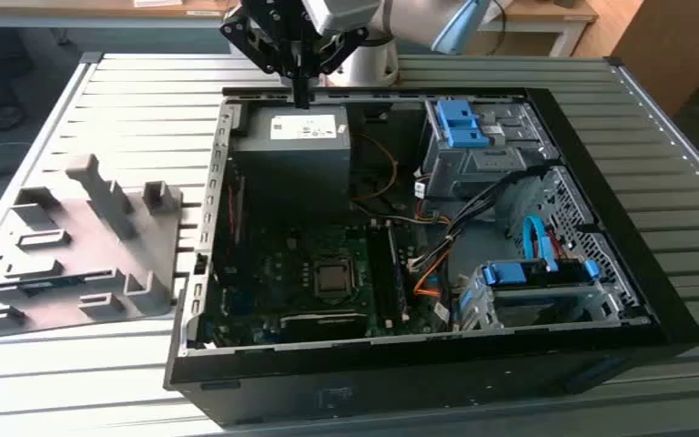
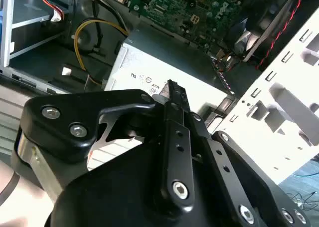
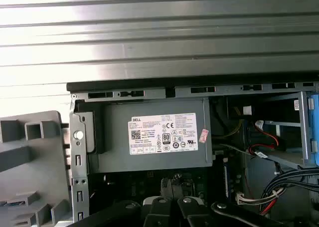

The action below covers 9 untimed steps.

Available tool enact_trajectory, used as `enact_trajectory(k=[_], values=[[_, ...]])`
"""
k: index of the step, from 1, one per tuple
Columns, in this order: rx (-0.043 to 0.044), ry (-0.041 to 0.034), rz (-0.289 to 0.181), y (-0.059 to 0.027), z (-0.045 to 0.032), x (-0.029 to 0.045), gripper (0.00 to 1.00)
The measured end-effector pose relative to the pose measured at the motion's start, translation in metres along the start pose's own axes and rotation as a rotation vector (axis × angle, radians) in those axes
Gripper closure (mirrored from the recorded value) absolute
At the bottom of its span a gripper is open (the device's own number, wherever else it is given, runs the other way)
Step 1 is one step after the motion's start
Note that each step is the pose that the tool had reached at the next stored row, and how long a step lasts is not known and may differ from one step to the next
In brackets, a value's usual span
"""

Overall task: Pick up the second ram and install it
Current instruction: 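Reach for the second ram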

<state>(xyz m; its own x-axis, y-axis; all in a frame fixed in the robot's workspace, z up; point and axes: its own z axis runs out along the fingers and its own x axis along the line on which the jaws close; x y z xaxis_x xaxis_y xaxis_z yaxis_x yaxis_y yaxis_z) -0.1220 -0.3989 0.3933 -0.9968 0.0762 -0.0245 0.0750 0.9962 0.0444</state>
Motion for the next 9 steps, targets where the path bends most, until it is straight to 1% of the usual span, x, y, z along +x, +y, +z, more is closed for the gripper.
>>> enact_trajectory(k=[5, 7, 9], values=[[0.0, 0.0, 0.0, -0.0001, -0.0001, 0.0014, 0.9], [0.0001, 0.0001, 0.0, -0.0004, -0.0002, 0.0055, 0.9], [0.0, -0.0004, 0.0, -0.001, -0.0004, 0.0128, 0.9]])
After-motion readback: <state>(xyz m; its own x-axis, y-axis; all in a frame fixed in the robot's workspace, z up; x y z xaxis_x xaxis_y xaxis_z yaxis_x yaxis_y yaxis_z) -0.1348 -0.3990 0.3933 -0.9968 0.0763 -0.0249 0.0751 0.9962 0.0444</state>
